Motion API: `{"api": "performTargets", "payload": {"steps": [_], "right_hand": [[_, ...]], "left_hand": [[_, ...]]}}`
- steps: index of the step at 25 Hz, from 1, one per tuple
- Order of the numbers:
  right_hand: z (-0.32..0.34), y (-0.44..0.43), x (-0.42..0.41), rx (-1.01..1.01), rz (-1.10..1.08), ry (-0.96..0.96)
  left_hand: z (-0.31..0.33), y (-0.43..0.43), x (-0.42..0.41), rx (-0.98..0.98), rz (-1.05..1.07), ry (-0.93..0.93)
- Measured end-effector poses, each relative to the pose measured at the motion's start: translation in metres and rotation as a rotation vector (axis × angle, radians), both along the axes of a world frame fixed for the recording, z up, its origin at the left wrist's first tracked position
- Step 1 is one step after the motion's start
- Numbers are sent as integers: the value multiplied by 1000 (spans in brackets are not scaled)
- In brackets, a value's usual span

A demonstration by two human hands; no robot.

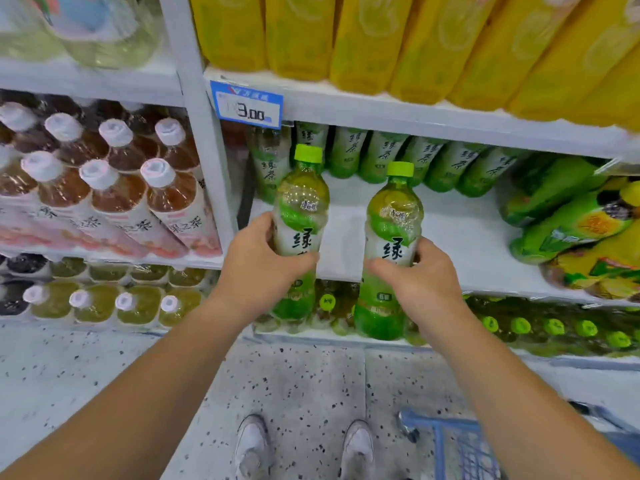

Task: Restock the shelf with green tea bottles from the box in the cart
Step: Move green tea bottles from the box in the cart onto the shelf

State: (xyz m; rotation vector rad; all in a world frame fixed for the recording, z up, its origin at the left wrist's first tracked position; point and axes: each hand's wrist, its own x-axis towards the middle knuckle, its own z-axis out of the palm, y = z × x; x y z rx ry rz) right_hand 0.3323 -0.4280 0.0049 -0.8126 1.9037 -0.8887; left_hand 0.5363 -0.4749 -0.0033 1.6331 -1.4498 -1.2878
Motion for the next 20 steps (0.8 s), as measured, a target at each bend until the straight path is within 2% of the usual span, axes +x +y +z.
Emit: {"api": "performTargets", "payload": {"steps": [7,14,20], "right_hand": [[-51,-48,-22,-144,69,83],[-71,-75,-18,-348,133,136],[-82,-75,-20,-382,181,109]], "left_hand": [[-47,-48,-16,-186,-4,-110],[-67,-77,-29,-344,4,-46],[-81,-67,-23,-355,-3,75]]}}
